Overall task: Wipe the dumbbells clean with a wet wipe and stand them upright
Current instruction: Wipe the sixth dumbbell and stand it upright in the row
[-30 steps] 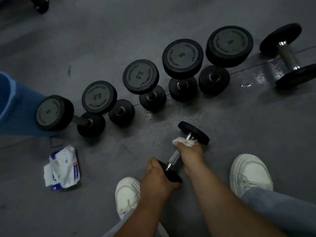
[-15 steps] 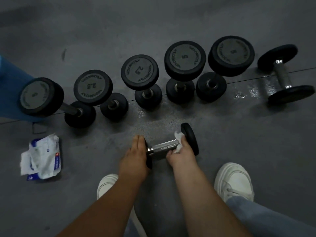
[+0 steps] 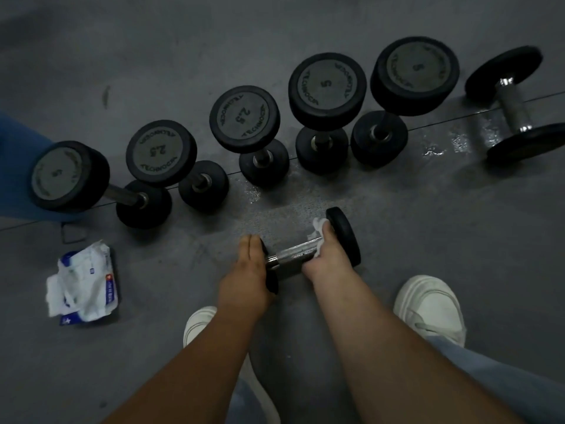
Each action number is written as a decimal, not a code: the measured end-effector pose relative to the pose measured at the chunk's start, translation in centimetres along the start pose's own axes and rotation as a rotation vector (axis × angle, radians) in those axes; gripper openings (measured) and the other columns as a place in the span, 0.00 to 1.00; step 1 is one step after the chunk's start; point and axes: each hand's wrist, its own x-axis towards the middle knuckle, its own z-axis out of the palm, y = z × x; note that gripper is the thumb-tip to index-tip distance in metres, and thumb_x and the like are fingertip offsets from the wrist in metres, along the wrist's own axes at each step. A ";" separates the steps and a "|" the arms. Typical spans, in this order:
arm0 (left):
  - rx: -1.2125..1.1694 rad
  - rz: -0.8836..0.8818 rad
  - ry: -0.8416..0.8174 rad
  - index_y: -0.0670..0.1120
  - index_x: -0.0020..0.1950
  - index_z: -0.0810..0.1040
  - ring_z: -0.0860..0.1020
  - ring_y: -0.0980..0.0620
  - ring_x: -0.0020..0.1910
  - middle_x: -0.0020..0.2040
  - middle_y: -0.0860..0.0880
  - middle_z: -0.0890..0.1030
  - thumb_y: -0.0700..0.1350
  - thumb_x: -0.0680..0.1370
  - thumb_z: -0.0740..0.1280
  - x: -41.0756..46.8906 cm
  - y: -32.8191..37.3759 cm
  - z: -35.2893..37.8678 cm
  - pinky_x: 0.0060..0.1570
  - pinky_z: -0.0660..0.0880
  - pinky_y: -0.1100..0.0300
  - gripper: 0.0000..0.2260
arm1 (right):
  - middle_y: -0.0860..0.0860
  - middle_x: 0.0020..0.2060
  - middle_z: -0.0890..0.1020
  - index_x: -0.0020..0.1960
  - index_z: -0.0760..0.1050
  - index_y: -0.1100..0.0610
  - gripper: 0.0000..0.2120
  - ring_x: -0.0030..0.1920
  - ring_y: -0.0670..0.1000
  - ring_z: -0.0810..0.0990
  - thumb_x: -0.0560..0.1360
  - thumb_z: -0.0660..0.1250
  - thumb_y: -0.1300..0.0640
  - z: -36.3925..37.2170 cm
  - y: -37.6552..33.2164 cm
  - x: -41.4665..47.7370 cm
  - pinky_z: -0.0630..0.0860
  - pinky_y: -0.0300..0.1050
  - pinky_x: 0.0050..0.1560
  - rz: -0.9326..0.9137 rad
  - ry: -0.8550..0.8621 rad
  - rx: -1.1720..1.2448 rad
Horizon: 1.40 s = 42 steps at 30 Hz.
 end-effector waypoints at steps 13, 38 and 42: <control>0.011 0.022 0.003 0.49 0.73 0.55 0.79 0.44 0.51 0.77 0.50 0.54 0.45 0.66 0.77 -0.1 -0.1 0.2 0.38 0.70 0.56 0.43 | 0.49 0.47 0.82 0.50 0.81 0.55 0.08 0.50 0.48 0.79 0.73 0.72 0.54 -1.2 0.9 -1.5 0.75 0.39 0.40 -0.069 0.003 0.008; -0.007 -0.014 -0.027 0.48 0.78 0.51 0.77 0.43 0.58 0.80 0.51 0.48 0.46 0.68 0.76 -0.3 0.4 -0.8 0.49 0.75 0.54 0.46 | 0.51 0.45 0.78 0.48 0.78 0.55 0.09 0.48 0.51 0.77 0.76 0.70 0.50 0.2 0.3 -0.5 0.72 0.57 0.62 -0.031 0.057 0.040; -0.010 -0.002 -0.031 0.48 0.76 0.52 0.78 0.43 0.55 0.79 0.50 0.50 0.44 0.67 0.77 -0.2 0.2 -0.3 0.44 0.75 0.54 0.45 | 0.54 0.48 0.81 0.55 0.79 0.57 0.15 0.46 0.54 0.80 0.71 0.75 0.53 -1.0 0.6 -1.2 0.77 0.52 0.42 -0.065 0.013 0.012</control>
